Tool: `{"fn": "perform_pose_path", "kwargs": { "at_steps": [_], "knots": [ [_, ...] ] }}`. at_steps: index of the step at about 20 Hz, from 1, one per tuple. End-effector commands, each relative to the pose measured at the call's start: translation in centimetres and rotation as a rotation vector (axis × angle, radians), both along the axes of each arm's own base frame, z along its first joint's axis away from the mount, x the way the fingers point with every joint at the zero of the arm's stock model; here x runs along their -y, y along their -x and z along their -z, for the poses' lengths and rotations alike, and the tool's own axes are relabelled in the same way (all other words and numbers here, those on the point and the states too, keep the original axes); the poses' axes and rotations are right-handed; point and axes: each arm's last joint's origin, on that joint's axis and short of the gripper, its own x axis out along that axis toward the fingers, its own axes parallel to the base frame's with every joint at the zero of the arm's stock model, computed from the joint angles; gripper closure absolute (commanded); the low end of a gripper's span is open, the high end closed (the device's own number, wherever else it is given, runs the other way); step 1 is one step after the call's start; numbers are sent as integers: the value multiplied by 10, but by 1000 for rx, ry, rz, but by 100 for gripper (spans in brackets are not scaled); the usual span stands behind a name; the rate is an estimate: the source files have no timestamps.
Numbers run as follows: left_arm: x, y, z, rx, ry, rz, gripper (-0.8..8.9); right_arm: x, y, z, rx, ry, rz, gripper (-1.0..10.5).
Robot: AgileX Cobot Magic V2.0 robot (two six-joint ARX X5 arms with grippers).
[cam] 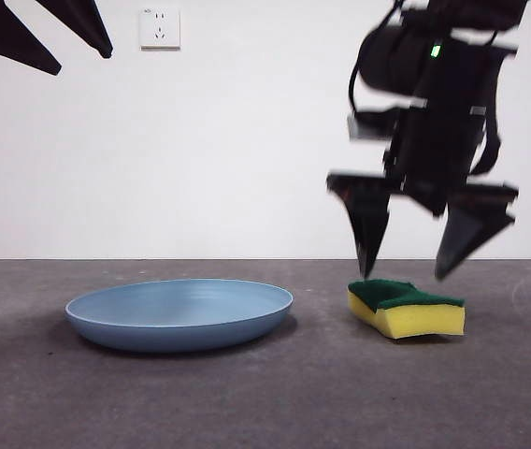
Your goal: Pick up the plate,pick up the cloth,clean the plate with the cloth
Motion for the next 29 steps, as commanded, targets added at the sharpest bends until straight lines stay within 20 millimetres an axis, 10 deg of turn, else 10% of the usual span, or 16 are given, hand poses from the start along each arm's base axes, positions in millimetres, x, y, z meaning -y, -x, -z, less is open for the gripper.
{"fn": "perform_pose_path", "kwargs": {
  "at_steps": [1, 4, 15, 29],
  "knots": [
    [1, 0, 2, -6, 0, 0, 543, 5, 11, -18, 21, -15, 2, 715],
    [0, 1, 4, -28, -10, 2, 822, 14, 28, -47, 73, -34, -12, 910],
    [-13, 43, -23, 117, -7, -80, 821, 48, 129, -161, 580, -163, -83, 958],
    [-19, 65, 37, 315, 36, -10, 821, 59, 169, -84, 702, -256, -129, 957]
  ]
}}
